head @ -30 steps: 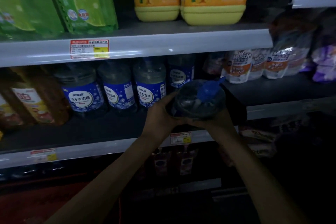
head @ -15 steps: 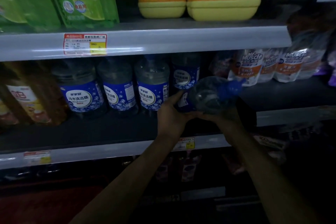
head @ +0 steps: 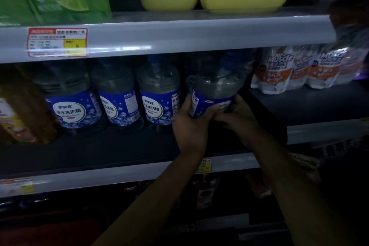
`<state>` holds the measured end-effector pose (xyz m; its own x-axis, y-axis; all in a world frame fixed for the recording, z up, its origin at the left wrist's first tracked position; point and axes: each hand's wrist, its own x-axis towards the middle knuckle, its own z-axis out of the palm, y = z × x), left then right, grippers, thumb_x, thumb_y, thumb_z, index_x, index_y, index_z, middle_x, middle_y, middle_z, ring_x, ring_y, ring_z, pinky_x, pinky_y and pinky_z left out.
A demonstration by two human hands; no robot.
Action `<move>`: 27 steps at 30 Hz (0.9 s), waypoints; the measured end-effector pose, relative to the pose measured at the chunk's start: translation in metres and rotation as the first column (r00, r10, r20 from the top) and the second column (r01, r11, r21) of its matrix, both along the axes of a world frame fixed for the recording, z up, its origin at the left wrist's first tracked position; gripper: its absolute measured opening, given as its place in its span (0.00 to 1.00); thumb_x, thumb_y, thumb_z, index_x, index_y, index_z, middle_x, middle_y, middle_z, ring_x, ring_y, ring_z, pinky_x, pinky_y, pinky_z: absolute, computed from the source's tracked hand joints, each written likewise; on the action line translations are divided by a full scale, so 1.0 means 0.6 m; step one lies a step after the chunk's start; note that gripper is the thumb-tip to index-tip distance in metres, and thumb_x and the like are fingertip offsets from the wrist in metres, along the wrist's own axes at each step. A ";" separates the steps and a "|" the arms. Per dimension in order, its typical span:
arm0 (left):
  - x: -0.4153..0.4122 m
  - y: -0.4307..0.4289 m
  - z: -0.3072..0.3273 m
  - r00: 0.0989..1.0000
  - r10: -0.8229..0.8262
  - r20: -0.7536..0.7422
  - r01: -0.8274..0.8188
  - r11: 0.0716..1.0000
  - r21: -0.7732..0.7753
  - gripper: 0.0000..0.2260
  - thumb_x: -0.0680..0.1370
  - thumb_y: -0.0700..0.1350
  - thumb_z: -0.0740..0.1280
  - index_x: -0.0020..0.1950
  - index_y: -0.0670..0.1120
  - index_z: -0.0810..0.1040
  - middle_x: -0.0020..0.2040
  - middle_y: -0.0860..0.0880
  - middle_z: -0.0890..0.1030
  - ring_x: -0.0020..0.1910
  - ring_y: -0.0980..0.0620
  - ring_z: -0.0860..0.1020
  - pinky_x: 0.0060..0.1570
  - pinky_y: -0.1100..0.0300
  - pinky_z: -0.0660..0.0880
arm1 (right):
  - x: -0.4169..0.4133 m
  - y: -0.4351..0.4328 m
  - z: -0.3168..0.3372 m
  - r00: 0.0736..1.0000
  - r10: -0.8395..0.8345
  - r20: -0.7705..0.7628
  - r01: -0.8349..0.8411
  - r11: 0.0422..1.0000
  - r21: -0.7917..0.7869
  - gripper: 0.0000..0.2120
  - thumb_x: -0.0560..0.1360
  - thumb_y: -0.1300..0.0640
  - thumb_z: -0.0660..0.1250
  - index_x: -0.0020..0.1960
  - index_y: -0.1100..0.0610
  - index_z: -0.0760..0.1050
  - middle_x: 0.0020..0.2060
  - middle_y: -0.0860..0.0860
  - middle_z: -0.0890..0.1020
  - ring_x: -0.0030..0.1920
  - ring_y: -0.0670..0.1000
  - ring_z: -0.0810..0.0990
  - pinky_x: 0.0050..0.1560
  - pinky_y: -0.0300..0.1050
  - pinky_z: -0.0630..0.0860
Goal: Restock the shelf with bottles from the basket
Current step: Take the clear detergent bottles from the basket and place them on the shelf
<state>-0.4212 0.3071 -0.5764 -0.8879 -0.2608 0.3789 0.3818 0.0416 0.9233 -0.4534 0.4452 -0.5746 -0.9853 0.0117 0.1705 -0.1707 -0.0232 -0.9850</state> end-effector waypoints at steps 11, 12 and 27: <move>-0.011 0.007 0.000 0.999 0.001 0.034 0.000 1.000 -0.021 0.28 0.76 0.50 0.77 0.75 0.51 0.74 0.63 0.57 0.83 0.58 0.65 0.81 0.58 0.67 0.79 | -0.011 -0.029 -0.024 0.983 -0.130 -0.129 0.143 0.985 0.096 0.41 0.66 0.55 0.82 0.75 0.51 0.68 0.66 0.50 0.80 0.65 0.52 0.80 0.62 0.57 0.79; -0.015 0.005 -0.002 0.999 -0.011 0.052 0.012 1.000 -0.011 0.29 0.76 0.50 0.77 0.76 0.51 0.73 0.65 0.55 0.83 0.60 0.63 0.81 0.58 0.66 0.79 | -0.010 -0.035 -0.025 0.980 -0.152 -0.127 0.167 0.978 0.124 0.39 0.67 0.53 0.81 0.74 0.49 0.69 0.65 0.48 0.81 0.64 0.50 0.80 0.62 0.57 0.79; -0.002 -0.024 -0.009 0.978 -0.096 0.184 0.111 0.991 -0.073 0.23 0.76 0.44 0.77 0.70 0.49 0.77 0.62 0.54 0.84 0.61 0.55 0.81 0.64 0.50 0.79 | 0.044 -0.025 -0.032 0.982 -0.186 0.021 0.175 0.953 0.248 0.29 0.69 0.65 0.76 0.66 0.46 0.76 0.57 0.45 0.84 0.59 0.49 0.82 0.60 0.50 0.80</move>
<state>-0.4222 0.2929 -0.5818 -0.9639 -0.1383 0.2274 0.2165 0.0894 0.9722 -0.4273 0.4300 -0.5938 -0.9772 0.1531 0.1469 -0.1064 0.2458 -0.9635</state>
